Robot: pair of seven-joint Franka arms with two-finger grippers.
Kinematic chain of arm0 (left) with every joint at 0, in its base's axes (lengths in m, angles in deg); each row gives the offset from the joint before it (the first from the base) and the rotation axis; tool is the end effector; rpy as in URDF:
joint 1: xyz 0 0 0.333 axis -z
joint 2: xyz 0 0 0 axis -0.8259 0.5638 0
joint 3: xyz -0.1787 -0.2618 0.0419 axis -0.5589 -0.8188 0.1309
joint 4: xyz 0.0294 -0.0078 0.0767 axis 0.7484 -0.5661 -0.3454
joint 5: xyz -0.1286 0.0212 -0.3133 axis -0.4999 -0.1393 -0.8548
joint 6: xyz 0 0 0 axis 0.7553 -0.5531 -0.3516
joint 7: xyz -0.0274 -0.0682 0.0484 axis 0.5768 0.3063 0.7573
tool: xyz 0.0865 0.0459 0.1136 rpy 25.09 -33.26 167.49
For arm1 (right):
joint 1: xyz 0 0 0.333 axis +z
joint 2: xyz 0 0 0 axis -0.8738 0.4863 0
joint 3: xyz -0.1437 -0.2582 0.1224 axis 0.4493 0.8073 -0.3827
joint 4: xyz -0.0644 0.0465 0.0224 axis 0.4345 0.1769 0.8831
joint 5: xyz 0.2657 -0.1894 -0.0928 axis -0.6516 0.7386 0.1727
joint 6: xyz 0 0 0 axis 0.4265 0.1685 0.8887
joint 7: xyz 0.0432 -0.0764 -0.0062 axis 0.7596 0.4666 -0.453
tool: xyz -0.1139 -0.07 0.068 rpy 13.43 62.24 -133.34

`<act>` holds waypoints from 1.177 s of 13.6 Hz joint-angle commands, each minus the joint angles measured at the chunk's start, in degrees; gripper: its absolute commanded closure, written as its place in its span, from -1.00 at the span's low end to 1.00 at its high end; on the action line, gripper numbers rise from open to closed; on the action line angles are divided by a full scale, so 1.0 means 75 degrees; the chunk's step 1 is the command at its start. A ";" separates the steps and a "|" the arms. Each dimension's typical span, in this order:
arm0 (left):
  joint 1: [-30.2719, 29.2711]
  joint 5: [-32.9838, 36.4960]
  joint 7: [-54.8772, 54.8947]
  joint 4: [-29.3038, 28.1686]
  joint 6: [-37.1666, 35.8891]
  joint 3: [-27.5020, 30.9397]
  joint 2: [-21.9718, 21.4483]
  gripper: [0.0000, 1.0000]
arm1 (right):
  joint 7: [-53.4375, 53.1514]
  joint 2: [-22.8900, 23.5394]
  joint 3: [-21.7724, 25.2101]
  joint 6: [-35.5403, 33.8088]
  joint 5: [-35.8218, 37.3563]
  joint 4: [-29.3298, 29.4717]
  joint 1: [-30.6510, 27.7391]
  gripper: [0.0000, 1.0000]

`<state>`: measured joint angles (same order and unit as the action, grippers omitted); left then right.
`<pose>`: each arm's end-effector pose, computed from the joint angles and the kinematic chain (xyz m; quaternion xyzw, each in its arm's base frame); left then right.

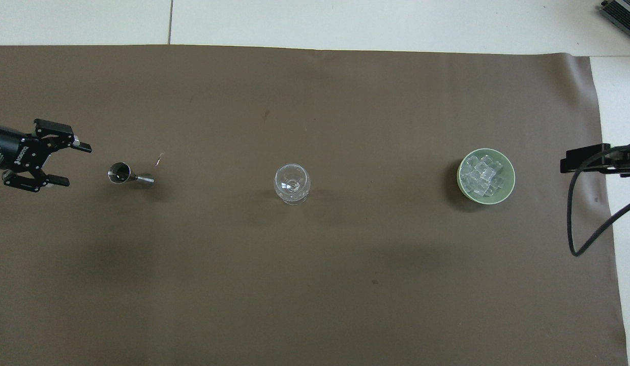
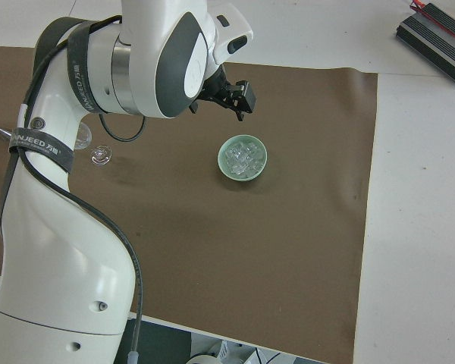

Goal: Pour wine and add ice with both arms
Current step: 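Move the left gripper open toward the silver jigger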

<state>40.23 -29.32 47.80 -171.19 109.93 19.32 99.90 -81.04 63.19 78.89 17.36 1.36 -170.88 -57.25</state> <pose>0.5554 0.0725 0.3973 0.8967 0.3343 -0.1498 0.2486 0.4851 -0.0231 0.5948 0.9985 -0.0424 0.0333 0.0014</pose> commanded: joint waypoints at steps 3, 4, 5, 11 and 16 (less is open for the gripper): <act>-0.0540 -0.1334 -0.0903 -0.1055 0.0493 -0.0057 -0.0085 -1.00 | 0.0191 -0.0141 -0.0010 -0.0096 -0.0106 -0.0111 -0.0018 -1.00; -0.0600 -0.1545 -0.1124 -0.1149 0.0586 -0.0057 -0.0050 -1.00 | 0.0191 -0.0141 -0.0010 -0.0096 -0.0106 -0.0111 -0.0018 -1.00; -0.0601 -0.1814 -0.1695 -0.1173 0.0703 -0.0057 0.0054 -1.00 | 0.0191 -0.0141 -0.0010 -0.0096 -0.0106 -0.0111 -0.0018 -1.00; -0.0917 -0.2473 -0.2543 -0.1208 0.0564 -0.0057 0.0302 -1.00 | 0.0191 -0.0141 -0.0010 -0.0096 -0.0106 -0.0111 -0.0018 -1.00; -0.1161 -0.3432 -0.2568 -0.1933 0.0704 -0.0057 0.0255 -1.00 | 0.0191 -0.0141 -0.0010 -0.0096 -0.0106 -0.0111 -0.0018 -1.00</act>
<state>33.66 -52.41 29.12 -182.66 114.51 19.36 102.80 -81.04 63.20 78.89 17.36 1.36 -170.88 -57.25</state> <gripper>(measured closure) 0.000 0.000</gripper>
